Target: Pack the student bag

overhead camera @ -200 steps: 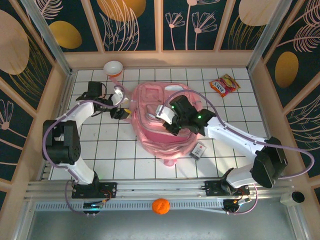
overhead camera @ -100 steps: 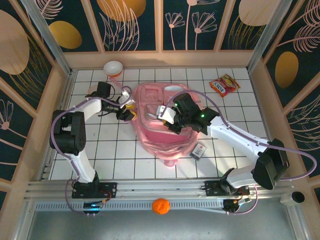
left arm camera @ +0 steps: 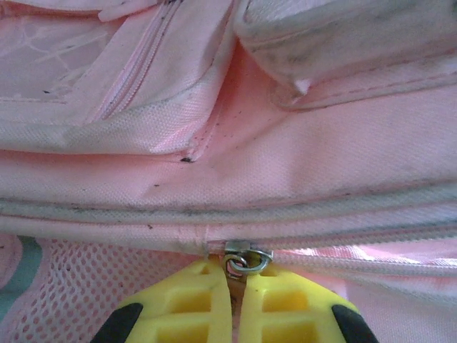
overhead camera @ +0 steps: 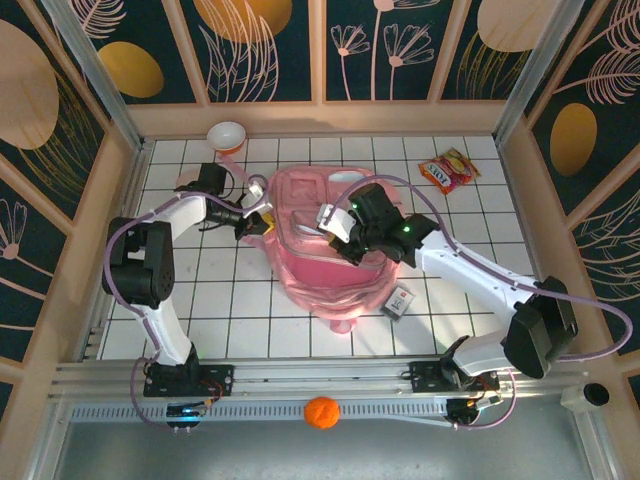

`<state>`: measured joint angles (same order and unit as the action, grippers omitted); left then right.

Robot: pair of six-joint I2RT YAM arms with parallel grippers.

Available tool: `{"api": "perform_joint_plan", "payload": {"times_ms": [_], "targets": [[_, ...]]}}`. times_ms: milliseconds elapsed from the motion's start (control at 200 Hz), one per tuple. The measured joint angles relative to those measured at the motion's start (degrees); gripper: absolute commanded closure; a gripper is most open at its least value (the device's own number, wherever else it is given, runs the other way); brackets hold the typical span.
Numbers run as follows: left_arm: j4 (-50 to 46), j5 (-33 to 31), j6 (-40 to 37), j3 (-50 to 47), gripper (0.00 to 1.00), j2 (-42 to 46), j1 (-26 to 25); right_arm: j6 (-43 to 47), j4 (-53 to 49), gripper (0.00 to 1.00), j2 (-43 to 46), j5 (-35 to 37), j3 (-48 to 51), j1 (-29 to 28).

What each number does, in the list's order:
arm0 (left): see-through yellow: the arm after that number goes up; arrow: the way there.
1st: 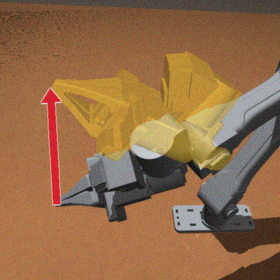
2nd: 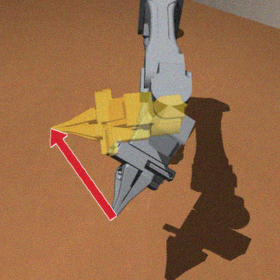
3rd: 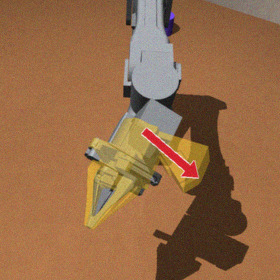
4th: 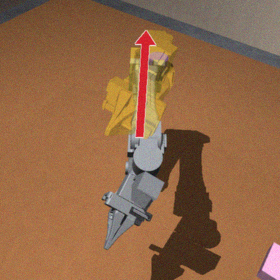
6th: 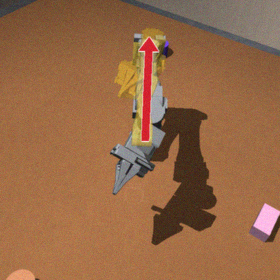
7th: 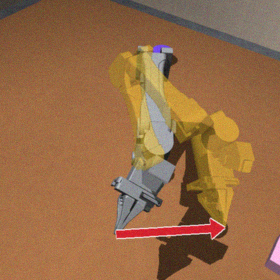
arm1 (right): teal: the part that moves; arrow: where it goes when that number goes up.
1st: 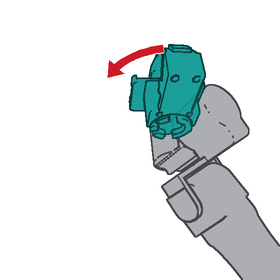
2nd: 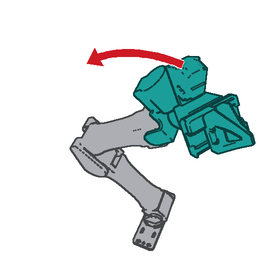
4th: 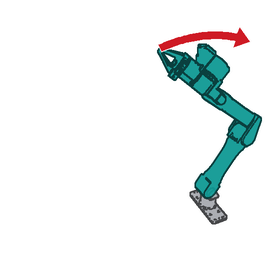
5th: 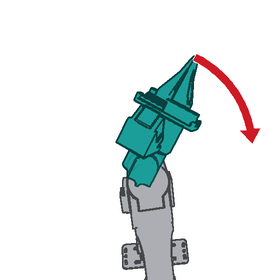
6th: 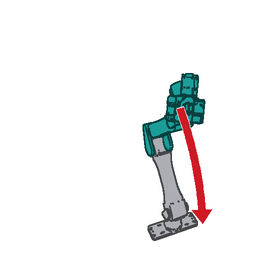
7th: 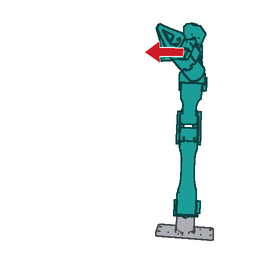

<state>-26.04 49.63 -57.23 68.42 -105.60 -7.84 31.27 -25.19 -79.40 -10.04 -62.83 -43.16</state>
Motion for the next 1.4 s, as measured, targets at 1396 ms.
{"api": "perform_joint_plan", "payload": {"times_ms": [1396], "targets": [[20.83,-16.76,34.69,-26.69,1.0,23.12,-3.87,-75.52,27.08,0.92,-5.03,1.42,6.78,-9.53]]}}
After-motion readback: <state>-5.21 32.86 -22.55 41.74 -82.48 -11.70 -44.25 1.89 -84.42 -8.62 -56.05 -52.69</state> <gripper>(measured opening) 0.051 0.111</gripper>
